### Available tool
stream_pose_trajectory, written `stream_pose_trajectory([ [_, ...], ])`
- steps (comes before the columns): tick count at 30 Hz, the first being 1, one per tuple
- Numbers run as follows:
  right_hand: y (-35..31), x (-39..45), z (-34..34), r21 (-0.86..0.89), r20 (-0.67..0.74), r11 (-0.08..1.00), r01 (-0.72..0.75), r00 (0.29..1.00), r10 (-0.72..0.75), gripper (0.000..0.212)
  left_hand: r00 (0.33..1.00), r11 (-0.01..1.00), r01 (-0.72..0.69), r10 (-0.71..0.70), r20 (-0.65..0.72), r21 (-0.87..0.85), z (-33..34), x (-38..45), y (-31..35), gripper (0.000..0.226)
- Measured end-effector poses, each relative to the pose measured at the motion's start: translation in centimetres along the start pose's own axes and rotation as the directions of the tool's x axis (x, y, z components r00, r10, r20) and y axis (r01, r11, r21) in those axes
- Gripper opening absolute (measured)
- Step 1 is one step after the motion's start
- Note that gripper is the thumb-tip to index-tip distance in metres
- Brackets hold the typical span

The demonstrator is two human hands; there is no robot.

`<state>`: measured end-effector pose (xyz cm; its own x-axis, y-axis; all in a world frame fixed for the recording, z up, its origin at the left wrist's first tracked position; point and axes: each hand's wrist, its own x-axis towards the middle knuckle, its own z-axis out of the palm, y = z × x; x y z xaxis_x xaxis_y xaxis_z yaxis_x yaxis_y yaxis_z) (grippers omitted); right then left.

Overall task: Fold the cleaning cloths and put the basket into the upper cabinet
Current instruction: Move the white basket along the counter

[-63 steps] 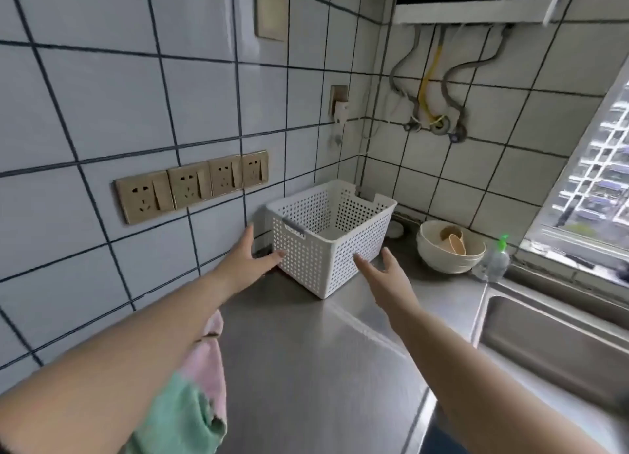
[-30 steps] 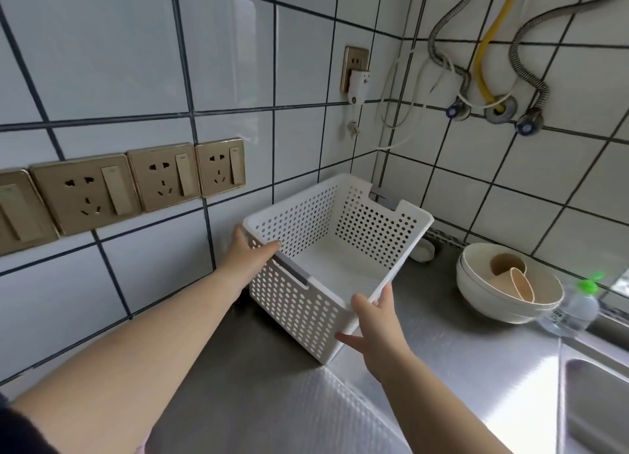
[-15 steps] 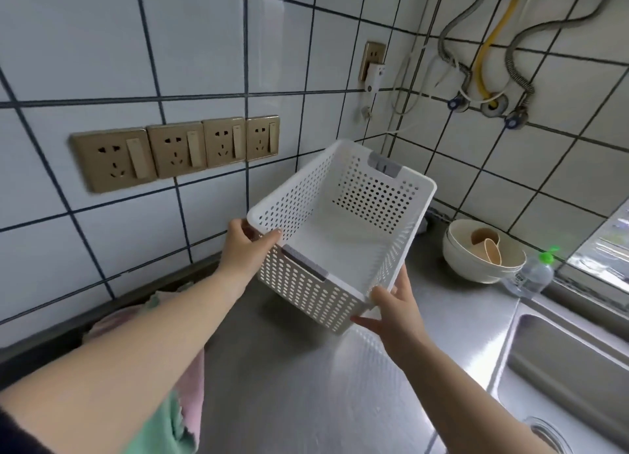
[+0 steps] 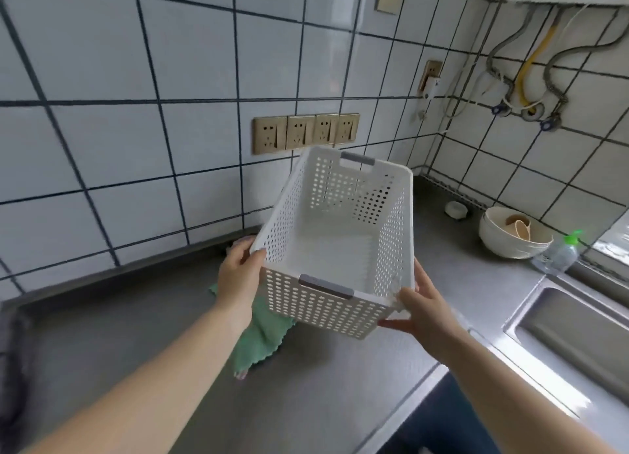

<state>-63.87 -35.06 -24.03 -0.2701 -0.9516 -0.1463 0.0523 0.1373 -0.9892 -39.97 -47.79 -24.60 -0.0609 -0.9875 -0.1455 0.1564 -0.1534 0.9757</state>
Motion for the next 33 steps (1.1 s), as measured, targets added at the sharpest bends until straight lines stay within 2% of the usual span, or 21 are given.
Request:
stream_pose_trajectory([
  [3, 0.6, -2.6, 2.9, -0.007, 0.030, 1.000, -0.001, 1.000, 0.001, 0.072, 0.999, 1.000, 0.029, -0.029, -0.022, 0.001, -4.4, -3.4, 0.0, 0.035],
  [14, 3.1, -6.6, 15.1, -0.014, 0.083, 0.999, -0.037, 0.996, 0.038, 0.049, 0.972, 0.998, 0.055, -0.060, -0.228, -0.027, -18.7, -14.9, -1.3, 0.051],
  [19, 4.3, -4.7, 19.1, -0.030, 0.082, 0.991, -0.128, 0.988, 0.130, 0.048, 0.933, 0.995, 0.051, -0.079, -0.351, -0.088, -20.9, -18.1, -1.9, 0.051],
  [24, 5.0, -2.4, 22.4, -0.067, 0.160, 0.985, -0.162, 0.972, 0.171, 0.047, 0.886, 0.992, 0.044, -0.095, -0.454, -0.122, -22.3, -18.7, -1.4, 0.051],
  [33, 4.7, -0.3, 24.5, -0.139, 0.246, 0.970, -0.200, 0.942, 0.229, 0.048, 0.878, 0.989, 0.027, -0.092, -0.469, -0.144, -23.3, -17.8, -0.7, 0.051],
])
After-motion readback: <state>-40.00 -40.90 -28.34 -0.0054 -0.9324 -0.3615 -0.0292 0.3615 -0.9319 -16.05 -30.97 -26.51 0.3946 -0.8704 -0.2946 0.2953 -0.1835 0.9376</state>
